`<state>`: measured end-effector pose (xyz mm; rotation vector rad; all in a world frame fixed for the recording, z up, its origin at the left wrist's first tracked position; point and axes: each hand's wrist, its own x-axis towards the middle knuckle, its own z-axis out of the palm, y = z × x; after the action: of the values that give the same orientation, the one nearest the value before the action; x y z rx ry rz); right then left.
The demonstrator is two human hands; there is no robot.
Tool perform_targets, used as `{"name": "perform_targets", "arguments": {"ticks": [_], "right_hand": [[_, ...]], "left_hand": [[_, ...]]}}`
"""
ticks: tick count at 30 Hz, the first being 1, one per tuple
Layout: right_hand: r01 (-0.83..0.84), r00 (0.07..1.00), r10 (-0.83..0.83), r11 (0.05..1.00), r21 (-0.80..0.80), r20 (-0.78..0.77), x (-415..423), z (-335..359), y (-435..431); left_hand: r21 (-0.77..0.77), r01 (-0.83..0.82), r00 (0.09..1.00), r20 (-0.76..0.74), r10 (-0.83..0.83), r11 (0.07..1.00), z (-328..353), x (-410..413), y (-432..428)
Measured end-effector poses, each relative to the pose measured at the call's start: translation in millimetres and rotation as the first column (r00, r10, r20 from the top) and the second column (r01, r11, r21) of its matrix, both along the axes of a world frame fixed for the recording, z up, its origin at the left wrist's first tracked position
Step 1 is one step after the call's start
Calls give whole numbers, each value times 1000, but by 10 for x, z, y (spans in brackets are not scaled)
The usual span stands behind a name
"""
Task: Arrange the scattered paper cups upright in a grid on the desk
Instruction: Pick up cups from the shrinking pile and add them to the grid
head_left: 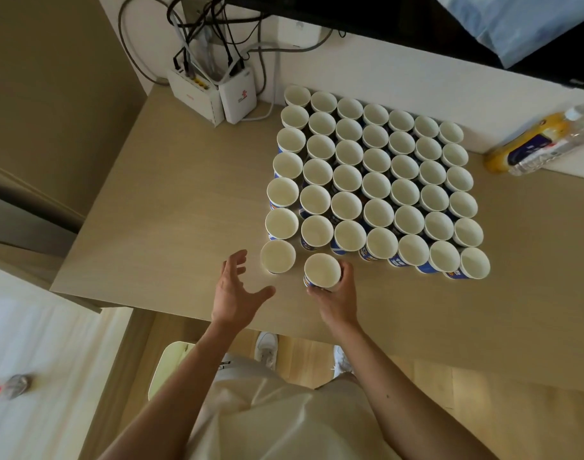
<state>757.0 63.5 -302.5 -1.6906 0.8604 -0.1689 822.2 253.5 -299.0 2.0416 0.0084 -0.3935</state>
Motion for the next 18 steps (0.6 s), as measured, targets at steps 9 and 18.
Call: {"name": "perform_targets", "arguments": {"ticks": [9, 18], "right_hand": [[27, 1000, -27, 999, -19, 5, 146, -223, 2], [39, 999, -40, 998, 42, 10, 181, -287, 33]], "left_hand": [[-11, 2, 1000, 17, -2, 1000, 130, -82, 36], [-12, 17, 1000, 9, -17, 1000, 200, -135, 73]]}}
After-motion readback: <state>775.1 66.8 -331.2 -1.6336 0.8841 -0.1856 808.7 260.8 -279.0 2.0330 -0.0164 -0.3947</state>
